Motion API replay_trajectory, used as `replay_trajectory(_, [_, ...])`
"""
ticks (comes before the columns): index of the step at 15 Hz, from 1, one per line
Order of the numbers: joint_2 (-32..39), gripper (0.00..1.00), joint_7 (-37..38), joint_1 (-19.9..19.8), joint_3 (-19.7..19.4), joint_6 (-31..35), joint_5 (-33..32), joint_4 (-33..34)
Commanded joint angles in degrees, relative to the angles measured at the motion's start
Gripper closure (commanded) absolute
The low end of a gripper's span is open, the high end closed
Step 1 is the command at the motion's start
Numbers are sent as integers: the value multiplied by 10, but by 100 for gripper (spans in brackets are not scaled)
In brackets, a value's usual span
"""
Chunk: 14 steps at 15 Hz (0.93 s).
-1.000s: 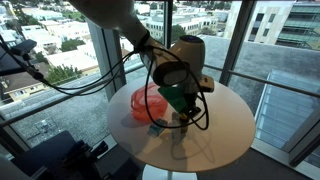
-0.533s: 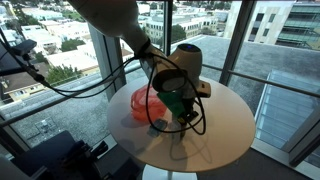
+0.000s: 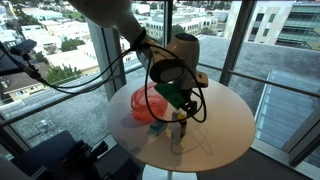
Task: Remove the bottle with a yellow label from the plastic bag and put it on the table.
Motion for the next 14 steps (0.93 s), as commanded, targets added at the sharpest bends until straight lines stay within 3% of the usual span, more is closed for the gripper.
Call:
replay_trajectory(1, [-52,0,-4,13,1,-66,-7,-14])
replay_trajectory(6, [-90,0,30,56,-6,-185,-48,-5])
replay_trajectory(10, [-126,0,87,91,-5,-257,-113,-4])
replay_trajectory(14, [-166,0,115,114,3,-317,-133,0])
